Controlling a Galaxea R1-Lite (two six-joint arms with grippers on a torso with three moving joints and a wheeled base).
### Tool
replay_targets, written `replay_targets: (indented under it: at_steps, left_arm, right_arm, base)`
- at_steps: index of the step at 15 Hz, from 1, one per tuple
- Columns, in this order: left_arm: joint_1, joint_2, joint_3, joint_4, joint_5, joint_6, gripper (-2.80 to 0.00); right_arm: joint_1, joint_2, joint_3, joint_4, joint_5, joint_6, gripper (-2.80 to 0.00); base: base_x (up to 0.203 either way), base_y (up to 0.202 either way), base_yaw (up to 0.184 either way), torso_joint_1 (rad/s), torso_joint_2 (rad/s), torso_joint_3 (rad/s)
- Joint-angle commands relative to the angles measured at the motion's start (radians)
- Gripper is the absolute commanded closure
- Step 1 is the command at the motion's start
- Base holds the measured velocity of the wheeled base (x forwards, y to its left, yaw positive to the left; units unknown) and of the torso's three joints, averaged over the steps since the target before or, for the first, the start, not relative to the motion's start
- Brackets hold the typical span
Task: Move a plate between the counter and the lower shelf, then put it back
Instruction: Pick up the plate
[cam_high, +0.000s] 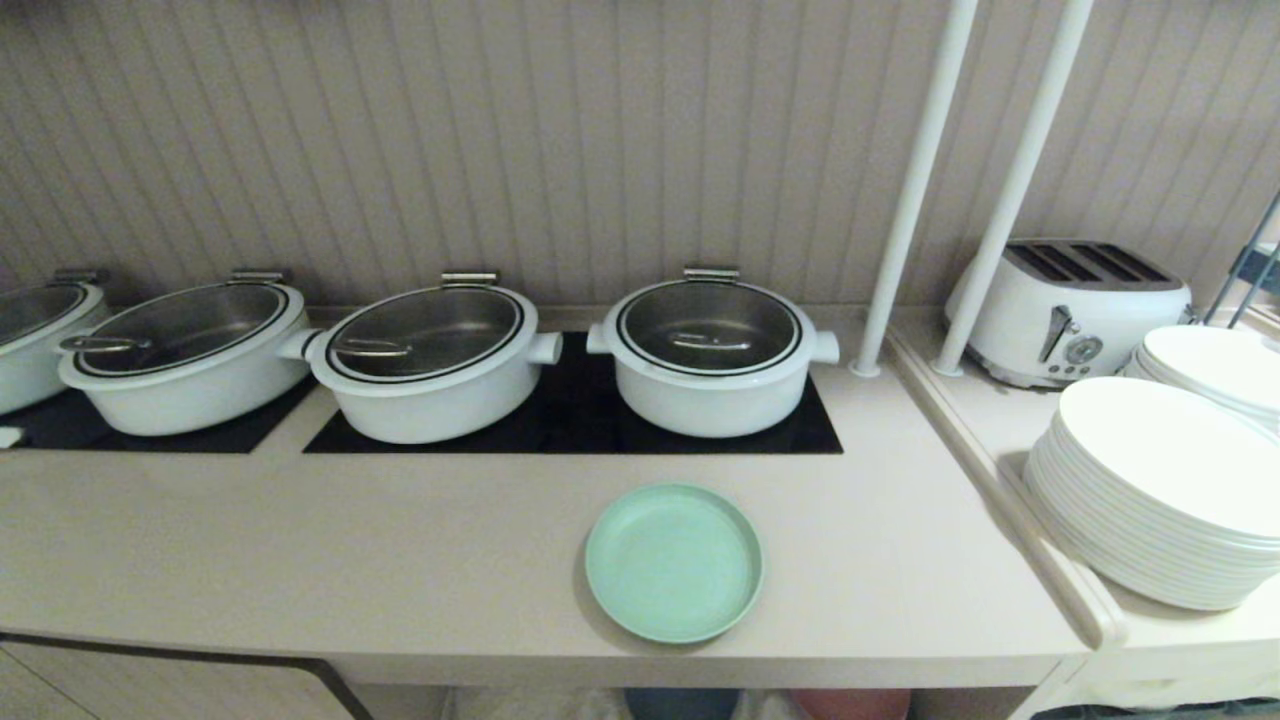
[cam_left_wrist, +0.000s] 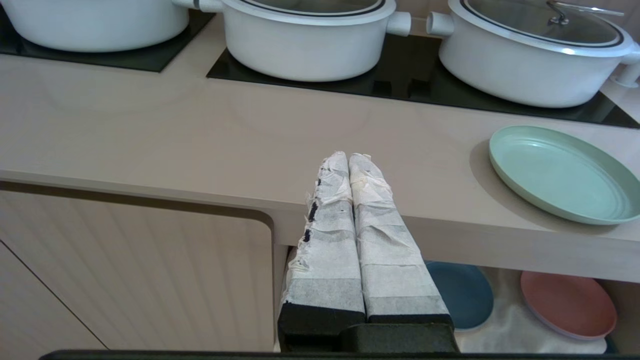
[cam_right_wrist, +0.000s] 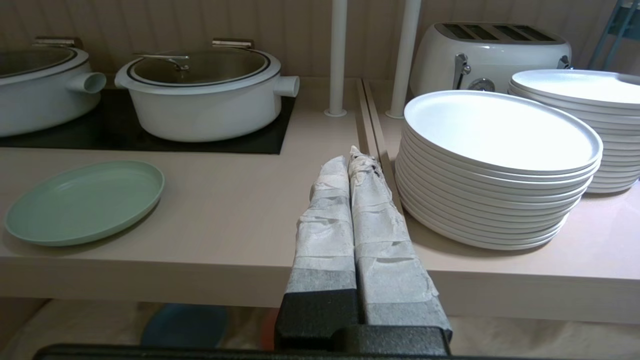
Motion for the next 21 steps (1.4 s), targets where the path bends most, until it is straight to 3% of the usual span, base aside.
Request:
replay_targets:
  at_steps: [1, 9, 15, 21]
  left_arm:
    - [0.000, 0.000, -0.001, 0.000, 0.001, -0.001, 0.00]
    - [0.000, 0.000, 0.000, 0.000, 0.001, -0.001, 0.00]
    - [0.000, 0.000, 0.000, 0.000, 0.001, -0.001, 0.00]
    - [0.000, 0.000, 0.000, 0.000, 0.001, -0.001, 0.00]
  right_arm:
    - [0.000, 0.000, 0.000, -0.001, 0.000, -0.007, 0.00]
    - [0.001, 0.062, -0.030, 0.010, 0.029, -0.038, 0.00]
    - [0.009, 0.488, -0.338, 0.023, 0.040, -0.040, 0.00]
    - [0.106, 0.911, -0.661, 0.060, 0.038, -0.072, 0.00]
  base:
    - [0.000, 0.000, 0.000, 0.000, 0.00, 0.000]
    - [0.000, 0.000, 0.000, 0.000, 0.00, 0.000]
    - [0.000, 0.000, 0.000, 0.000, 0.00, 0.000]
    - [0.000, 0.000, 0.000, 0.000, 0.00, 0.000]
